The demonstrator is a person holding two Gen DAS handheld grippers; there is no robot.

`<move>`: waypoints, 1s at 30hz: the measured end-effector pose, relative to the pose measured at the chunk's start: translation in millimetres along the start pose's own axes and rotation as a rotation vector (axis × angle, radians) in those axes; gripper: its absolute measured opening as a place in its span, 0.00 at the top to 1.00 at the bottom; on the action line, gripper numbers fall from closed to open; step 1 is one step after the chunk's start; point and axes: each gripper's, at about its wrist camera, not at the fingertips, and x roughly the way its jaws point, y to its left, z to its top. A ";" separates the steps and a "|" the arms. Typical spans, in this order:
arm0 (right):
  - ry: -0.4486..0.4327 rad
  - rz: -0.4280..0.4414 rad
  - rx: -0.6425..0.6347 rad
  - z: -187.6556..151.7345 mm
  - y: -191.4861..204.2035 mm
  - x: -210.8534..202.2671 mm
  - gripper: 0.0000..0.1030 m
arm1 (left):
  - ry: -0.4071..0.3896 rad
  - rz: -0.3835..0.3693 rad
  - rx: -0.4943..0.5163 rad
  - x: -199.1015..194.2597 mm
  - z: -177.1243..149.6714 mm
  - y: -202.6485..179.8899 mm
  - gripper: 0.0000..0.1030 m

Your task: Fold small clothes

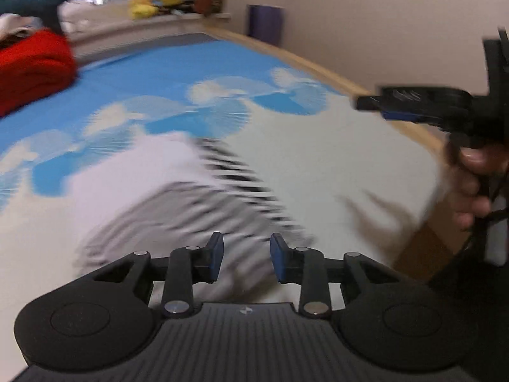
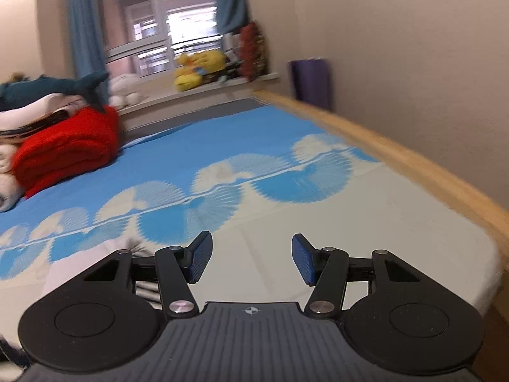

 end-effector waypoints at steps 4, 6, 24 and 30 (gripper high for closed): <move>0.158 0.198 0.034 -4.9 13.9 30.6 0.63 | 0.018 0.111 -0.029 -22.8 -15.0 68.2 0.65; 0.259 0.290 0.057 -10.0 22.5 49.0 0.62 | 0.022 0.149 -0.053 -30.0 -24.9 91.3 0.65; 0.510 0.409 -0.173 -41.7 91.4 72.6 0.99 | 0.005 0.119 -0.347 -30.5 -61.7 137.1 0.21; 0.290 0.485 0.041 -2.5 30.9 21.0 1.00 | 0.018 -0.026 -0.412 -13.2 -56.0 124.8 0.18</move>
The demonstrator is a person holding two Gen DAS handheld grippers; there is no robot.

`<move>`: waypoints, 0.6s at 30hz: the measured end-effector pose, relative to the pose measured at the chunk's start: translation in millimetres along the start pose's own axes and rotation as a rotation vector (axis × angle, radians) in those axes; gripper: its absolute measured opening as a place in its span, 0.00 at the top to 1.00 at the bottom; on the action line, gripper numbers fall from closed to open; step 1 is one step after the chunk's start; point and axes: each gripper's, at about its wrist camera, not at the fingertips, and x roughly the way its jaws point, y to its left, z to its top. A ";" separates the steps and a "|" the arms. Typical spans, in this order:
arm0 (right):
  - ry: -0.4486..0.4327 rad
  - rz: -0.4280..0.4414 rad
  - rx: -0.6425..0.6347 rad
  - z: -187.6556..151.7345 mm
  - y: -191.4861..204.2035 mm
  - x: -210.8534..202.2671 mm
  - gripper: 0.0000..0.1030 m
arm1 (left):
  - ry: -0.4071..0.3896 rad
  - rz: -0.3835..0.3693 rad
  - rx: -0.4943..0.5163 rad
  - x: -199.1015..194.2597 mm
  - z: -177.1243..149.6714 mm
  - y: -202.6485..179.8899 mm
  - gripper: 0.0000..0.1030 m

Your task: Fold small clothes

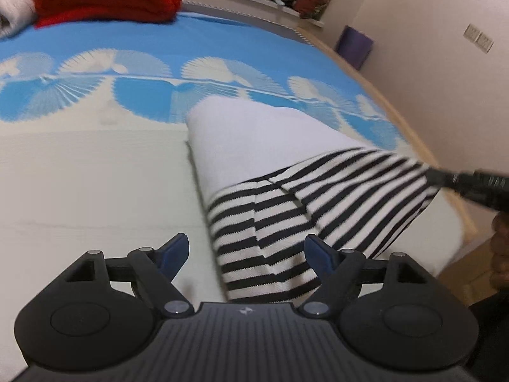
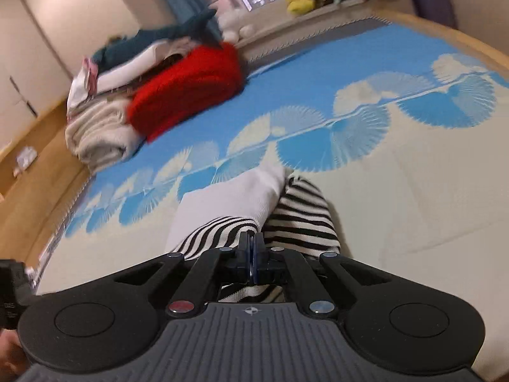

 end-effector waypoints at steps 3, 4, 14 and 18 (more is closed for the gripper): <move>0.042 -0.067 -0.003 -6.8 -10.9 -8.0 1.00 | 0.029 -0.054 -0.019 12.0 1.9 -8.1 0.17; 0.073 -0.083 0.000 -9.3 -14.6 -5.7 1.00 | 0.048 -0.065 -0.020 17.4 1.2 -10.5 0.16; 0.458 -0.321 -0.194 -54.7 -0.2 83.6 1.00 | 0.287 0.094 -0.031 69.6 -21.2 6.1 0.17; 0.521 -0.376 -0.252 -60.1 9.7 103.5 1.00 | 0.323 0.082 -0.036 63.6 -20.0 7.5 0.17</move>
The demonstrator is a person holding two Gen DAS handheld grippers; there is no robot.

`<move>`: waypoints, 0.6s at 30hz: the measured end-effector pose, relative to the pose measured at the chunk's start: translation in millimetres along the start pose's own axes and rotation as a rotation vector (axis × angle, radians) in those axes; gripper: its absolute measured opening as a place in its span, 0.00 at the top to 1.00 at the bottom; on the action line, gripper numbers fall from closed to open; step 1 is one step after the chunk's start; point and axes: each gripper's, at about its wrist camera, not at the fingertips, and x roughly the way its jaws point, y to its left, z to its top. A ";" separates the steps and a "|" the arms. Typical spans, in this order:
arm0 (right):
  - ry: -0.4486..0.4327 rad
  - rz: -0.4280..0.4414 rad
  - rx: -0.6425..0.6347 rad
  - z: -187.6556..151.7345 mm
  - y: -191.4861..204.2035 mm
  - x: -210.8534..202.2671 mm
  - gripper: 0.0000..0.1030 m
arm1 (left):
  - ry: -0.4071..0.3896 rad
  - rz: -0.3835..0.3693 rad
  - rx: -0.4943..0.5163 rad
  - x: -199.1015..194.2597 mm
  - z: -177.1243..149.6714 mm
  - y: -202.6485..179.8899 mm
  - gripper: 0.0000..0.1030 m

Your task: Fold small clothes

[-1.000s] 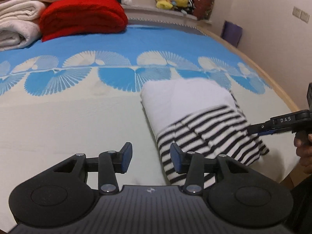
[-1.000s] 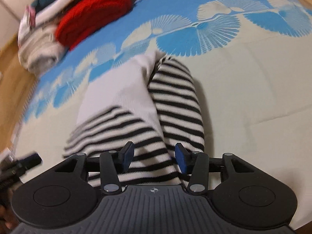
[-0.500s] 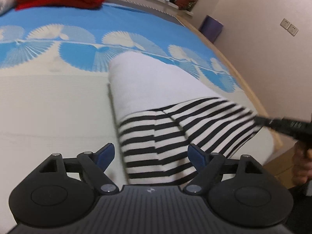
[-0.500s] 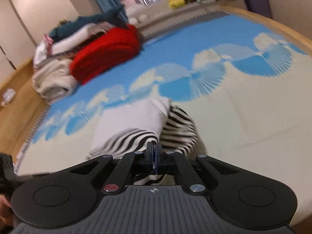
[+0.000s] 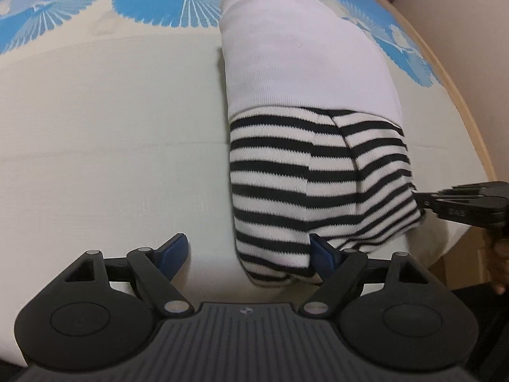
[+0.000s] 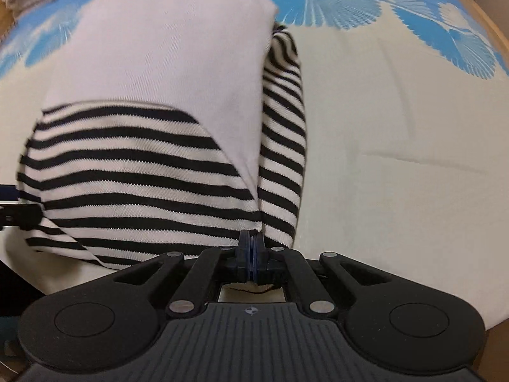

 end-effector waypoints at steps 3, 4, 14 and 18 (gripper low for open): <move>-0.002 -0.008 0.009 1.1 0.3 -3.0 0.99 | -0.012 -0.001 0.012 -22.3 10.3 4.2 0.18; -0.011 -0.013 0.012 2.6 0.1 -5.0 0.99 | -0.032 0.006 0.028 -31.5 16.6 4.5 0.18; -0.435 0.059 0.064 4.7 -6.2 -70.9 0.50 | -0.211 0.031 -0.085 -37.8 108.5 32.7 0.17; -0.334 0.071 0.047 15.5 8.0 -46.8 0.42 | -0.218 -0.019 -0.141 -13.2 119.7 36.2 0.17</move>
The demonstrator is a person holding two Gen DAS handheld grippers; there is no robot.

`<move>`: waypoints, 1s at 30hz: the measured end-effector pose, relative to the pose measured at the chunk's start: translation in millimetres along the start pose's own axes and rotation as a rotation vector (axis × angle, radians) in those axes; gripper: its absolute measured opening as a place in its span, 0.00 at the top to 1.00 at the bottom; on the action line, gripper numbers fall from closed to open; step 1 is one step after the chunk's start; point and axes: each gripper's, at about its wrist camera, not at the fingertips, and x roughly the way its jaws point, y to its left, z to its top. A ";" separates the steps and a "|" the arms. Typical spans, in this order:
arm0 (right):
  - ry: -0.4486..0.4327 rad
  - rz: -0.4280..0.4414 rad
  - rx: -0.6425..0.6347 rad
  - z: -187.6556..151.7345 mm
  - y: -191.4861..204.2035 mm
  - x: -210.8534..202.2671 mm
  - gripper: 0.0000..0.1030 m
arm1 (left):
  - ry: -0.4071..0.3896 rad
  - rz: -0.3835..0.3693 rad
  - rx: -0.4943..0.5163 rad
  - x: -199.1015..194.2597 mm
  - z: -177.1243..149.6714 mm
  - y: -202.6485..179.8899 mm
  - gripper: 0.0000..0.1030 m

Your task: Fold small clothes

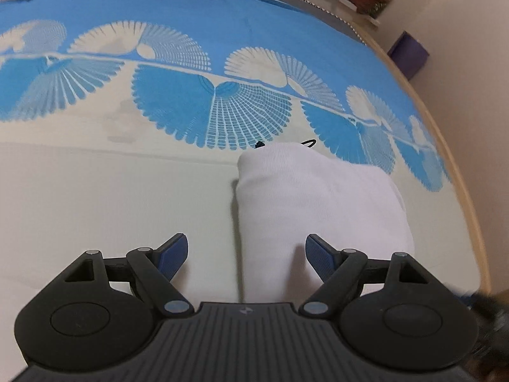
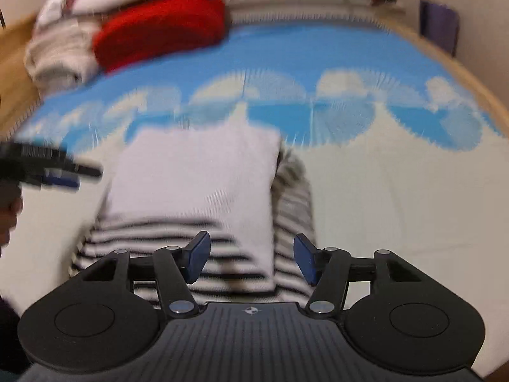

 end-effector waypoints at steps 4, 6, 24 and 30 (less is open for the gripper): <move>0.293 -0.081 -0.063 -17.4 7.4 48.7 0.40 | 0.033 -0.023 -0.002 16.9 -3.7 -3.3 0.17; 0.298 -0.081 -0.061 -15.1 5.9 52.2 0.39 | 0.025 -0.023 0.018 21.1 -4.4 -6.3 0.17; 0.288 -0.076 0.026 -3.6 20.4 57.7 0.88 | 0.087 -0.205 -0.069 66.3 5.9 10.4 0.65; 0.233 0.002 0.113 11.8 42.0 60.5 0.92 | -0.073 -0.145 -0.007 8.1 35.8 34.3 0.70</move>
